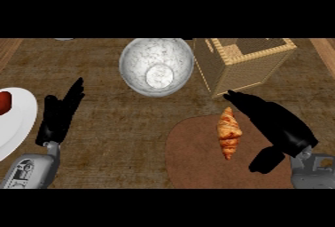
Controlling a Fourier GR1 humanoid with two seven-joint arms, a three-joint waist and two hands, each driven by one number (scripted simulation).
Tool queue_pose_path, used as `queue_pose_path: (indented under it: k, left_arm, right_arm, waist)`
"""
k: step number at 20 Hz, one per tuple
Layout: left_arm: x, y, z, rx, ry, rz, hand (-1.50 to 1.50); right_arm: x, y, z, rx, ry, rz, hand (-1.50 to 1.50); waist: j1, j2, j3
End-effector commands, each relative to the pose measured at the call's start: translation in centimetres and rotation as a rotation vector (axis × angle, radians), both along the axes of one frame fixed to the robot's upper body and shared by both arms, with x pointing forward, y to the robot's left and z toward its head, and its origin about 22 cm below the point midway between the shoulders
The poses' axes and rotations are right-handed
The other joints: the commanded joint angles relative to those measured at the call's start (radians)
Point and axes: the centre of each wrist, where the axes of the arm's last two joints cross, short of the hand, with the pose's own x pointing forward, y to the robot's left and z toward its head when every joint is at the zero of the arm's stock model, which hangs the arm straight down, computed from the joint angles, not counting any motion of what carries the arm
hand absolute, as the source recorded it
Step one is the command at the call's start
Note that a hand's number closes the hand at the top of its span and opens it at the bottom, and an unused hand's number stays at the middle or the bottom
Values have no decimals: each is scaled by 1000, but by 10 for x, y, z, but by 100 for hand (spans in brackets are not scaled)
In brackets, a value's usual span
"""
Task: Pick the croissant from the cutting board and place it in the basket
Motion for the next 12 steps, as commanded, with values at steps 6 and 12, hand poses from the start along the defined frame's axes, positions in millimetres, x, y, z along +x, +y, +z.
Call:
queue_pose_path:
  k: [6,12]
  left_arm:
    - [7,-17,-11,12,-3,-4,0]
    - [9,-12,5,-4,-5,-5,0]
  right_arm:
    - [7,10,-24,14,9,21,-150]
    - [20,25,-43,-25,36,14,-150]
  waist:
    - [-3,0,0]
    - [-2,0,0]
